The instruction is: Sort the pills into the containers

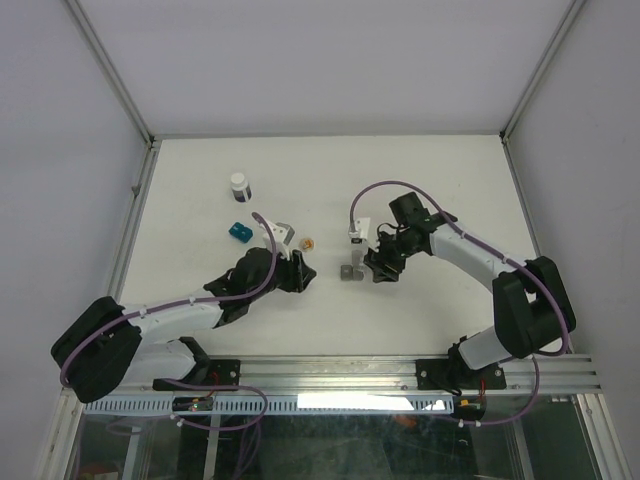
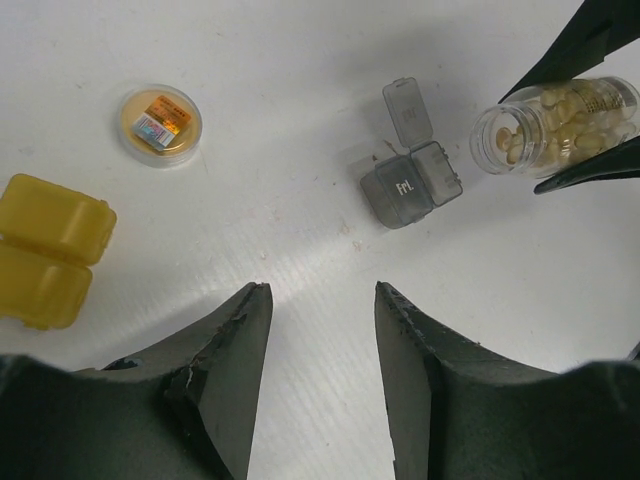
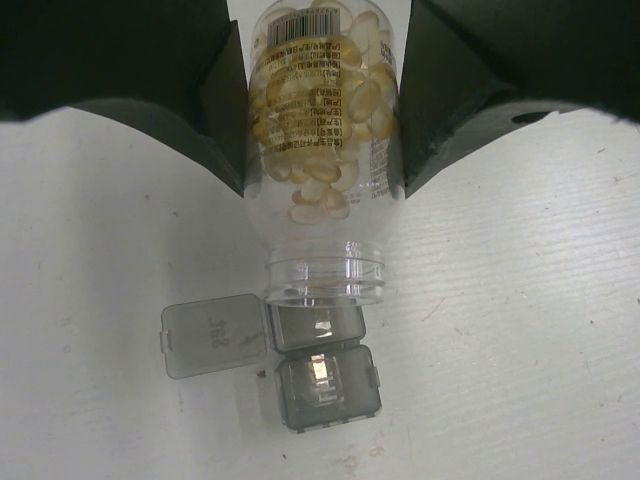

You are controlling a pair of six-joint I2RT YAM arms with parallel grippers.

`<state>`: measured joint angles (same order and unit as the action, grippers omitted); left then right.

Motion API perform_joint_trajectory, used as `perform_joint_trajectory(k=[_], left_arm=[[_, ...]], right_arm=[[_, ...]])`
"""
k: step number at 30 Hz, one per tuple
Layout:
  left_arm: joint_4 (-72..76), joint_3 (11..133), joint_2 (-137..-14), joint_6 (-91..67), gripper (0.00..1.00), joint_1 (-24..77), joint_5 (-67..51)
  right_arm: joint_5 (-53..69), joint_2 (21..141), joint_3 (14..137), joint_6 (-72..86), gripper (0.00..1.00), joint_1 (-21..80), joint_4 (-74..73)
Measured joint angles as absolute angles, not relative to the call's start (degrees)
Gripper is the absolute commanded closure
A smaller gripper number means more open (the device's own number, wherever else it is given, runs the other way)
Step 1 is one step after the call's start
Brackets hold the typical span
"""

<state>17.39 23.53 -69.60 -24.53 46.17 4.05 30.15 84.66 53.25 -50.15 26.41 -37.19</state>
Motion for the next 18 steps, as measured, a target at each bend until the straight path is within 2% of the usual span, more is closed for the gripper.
perform_joint_trajectory(k=[6, 11, 18], left_arm=[[18.3, 21.5, -66.8, -24.2, 0.40, 46.2, 5.8], [19.4, 19.6, -64.3, -23.6, 0.23, 46.2, 6.7], [19.6, 18.7, -62.4, -23.3, 0.19, 46.2, 7.8]], right_arm=[[29.0, 85.7, 53.3, -50.8, 1.00, 27.5, -37.4], [27.7, 87.1, 53.3, -51.0, 1.00, 28.4, -37.7], [26.2, 87.9, 53.4, -51.0, 1.00, 28.8, -37.8]])
